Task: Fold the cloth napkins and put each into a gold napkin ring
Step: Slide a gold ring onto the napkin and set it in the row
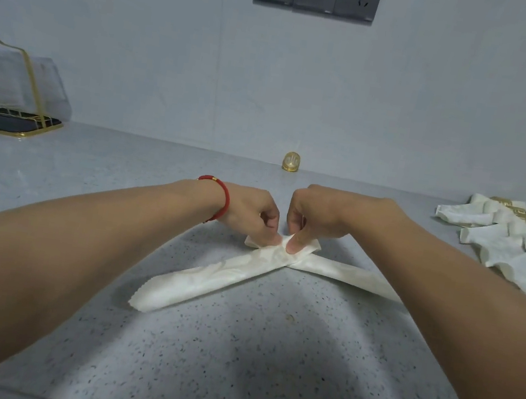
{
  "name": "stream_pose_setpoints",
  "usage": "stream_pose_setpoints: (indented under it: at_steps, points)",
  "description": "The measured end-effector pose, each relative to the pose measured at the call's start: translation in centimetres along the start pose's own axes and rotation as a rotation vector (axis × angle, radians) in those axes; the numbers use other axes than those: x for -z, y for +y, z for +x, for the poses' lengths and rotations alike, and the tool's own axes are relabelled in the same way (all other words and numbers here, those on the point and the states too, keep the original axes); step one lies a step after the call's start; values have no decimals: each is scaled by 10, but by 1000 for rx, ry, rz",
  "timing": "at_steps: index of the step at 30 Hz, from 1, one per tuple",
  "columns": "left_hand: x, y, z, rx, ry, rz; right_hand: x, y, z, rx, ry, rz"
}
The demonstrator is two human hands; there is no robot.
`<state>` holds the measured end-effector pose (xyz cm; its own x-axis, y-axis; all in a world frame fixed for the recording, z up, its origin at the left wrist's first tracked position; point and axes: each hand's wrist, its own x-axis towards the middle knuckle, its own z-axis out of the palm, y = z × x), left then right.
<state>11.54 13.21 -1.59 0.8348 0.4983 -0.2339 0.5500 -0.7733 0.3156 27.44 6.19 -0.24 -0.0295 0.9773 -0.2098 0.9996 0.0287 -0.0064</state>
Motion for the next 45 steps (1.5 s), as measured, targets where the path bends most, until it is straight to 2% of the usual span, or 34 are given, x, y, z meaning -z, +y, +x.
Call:
stream_pose_setpoints:
  at_steps: [5,8,11,14,20,26,30,33,38,40,43,45]
  points:
    - [-16,-6,7,-41,190,-4,-9,3,-11,15,141,105]
    - [-11,-7,7,-37,171,11,-26,4,-31,123,283,201]
    - [-3,-4,5,-53,95,38,-49,4,-43,179,331,107]
    - [-3,0,5,-36,99,71,-68,9,-40,240,466,63]
    - [-29,7,8,65,392,54,-68,14,-23,310,535,56]
    - [-44,10,15,29,578,247,-64,23,3,219,562,162]
    - [-45,7,33,35,641,361,-61,27,22,111,611,207]
    - [-46,-4,43,114,684,238,-63,28,39,69,649,233]
    - [-46,-27,62,130,736,143,-63,31,64,40,673,271]
    - [-41,-35,72,162,752,115,-58,33,76,-5,658,369]
    - [-41,-39,83,221,831,155,-44,42,92,-108,645,873]
    - [-41,-42,90,256,854,218,-36,59,124,-235,720,1054]
